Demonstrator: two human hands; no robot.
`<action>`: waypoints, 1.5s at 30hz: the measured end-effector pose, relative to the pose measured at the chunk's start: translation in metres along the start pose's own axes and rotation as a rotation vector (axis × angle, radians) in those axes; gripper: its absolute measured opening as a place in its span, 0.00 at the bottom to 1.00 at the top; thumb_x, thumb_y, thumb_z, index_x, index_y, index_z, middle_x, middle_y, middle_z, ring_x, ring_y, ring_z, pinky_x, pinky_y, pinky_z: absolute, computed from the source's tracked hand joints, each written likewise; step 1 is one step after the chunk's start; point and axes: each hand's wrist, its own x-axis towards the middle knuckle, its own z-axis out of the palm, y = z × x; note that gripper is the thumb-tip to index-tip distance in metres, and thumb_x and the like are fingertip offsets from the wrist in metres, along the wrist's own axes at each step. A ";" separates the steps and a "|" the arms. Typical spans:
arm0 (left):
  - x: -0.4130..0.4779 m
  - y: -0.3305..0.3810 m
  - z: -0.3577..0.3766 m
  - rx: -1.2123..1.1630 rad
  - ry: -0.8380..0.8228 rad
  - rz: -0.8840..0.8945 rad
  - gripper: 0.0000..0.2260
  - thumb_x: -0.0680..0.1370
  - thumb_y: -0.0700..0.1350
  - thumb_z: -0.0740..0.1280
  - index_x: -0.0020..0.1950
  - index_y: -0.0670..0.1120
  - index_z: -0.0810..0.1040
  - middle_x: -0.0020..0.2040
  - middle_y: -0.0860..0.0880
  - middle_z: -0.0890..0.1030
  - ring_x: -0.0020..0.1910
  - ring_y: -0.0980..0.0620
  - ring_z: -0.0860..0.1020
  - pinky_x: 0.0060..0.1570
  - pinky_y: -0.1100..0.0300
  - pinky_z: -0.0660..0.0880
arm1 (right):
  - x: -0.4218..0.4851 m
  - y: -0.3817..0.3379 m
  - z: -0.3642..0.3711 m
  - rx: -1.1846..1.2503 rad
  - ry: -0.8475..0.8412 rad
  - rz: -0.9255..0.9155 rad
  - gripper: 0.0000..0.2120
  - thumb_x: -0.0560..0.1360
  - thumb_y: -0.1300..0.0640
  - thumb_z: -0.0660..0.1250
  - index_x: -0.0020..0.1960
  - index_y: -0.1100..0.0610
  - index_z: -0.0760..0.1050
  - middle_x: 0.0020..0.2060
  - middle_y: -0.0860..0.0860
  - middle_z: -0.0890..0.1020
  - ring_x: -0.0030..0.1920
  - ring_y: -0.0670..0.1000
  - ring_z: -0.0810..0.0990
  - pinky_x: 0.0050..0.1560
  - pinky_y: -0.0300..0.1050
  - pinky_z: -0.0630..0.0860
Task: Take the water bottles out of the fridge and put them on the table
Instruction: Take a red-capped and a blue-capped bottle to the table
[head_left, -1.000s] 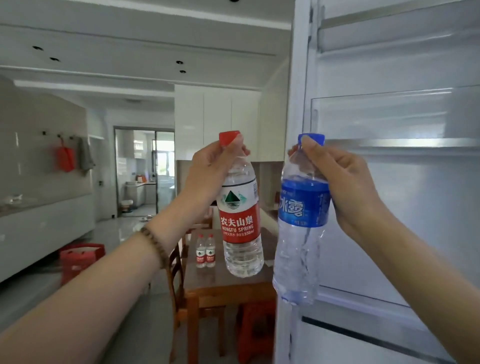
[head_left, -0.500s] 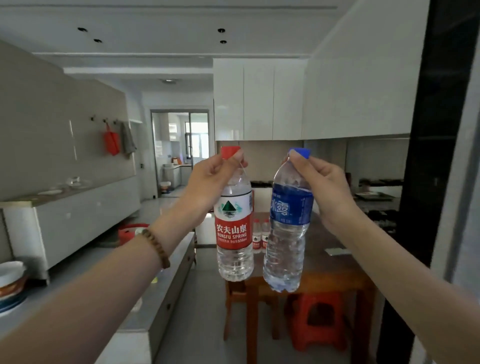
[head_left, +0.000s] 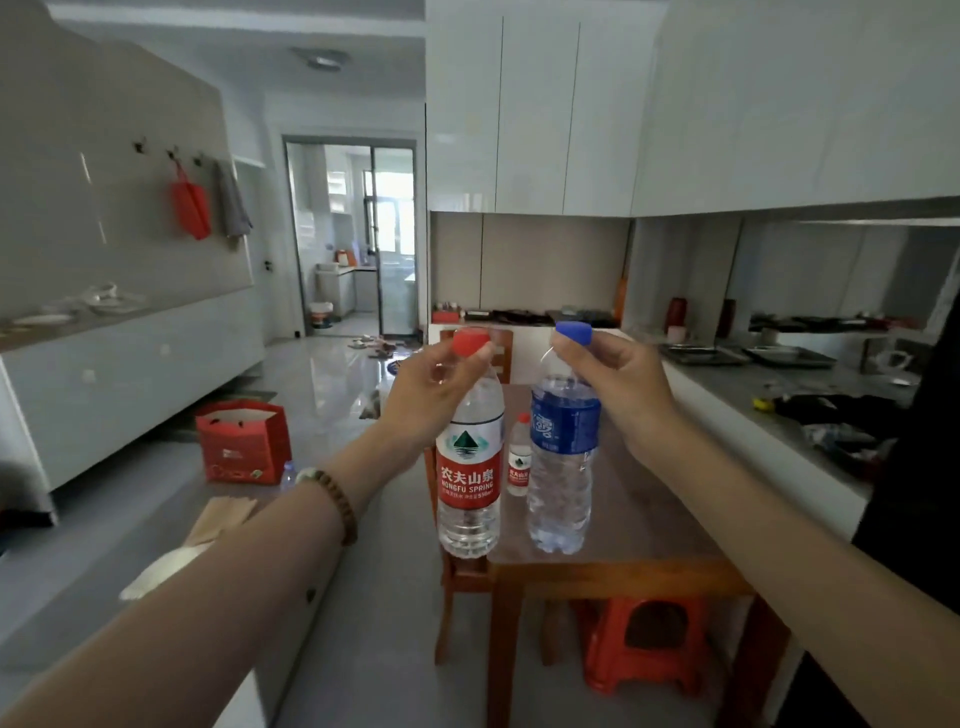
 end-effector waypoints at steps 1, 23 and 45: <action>0.017 -0.013 0.007 -0.002 -0.012 0.003 0.02 0.76 0.54 0.65 0.44 0.61 0.77 0.40 0.59 0.81 0.38 0.69 0.78 0.41 0.67 0.74 | 0.019 0.015 -0.001 -0.021 0.002 0.000 0.07 0.71 0.52 0.71 0.49 0.49 0.80 0.42 0.43 0.84 0.43 0.41 0.82 0.39 0.33 0.76; 0.269 -0.332 0.128 0.060 -0.338 -0.286 0.15 0.70 0.47 0.75 0.56 0.47 0.82 0.51 0.50 0.84 0.50 0.53 0.80 0.54 0.57 0.76 | 0.243 0.334 -0.005 -0.214 0.279 0.374 0.21 0.65 0.53 0.77 0.55 0.60 0.80 0.51 0.53 0.79 0.50 0.51 0.78 0.47 0.40 0.74; 0.286 -0.436 0.220 0.163 -0.219 -0.491 0.17 0.67 0.46 0.77 0.54 0.43 0.81 0.49 0.49 0.83 0.48 0.56 0.79 0.53 0.61 0.75 | 0.294 0.492 -0.029 -0.329 0.073 0.447 0.24 0.62 0.52 0.79 0.54 0.60 0.80 0.48 0.49 0.80 0.48 0.49 0.79 0.45 0.39 0.75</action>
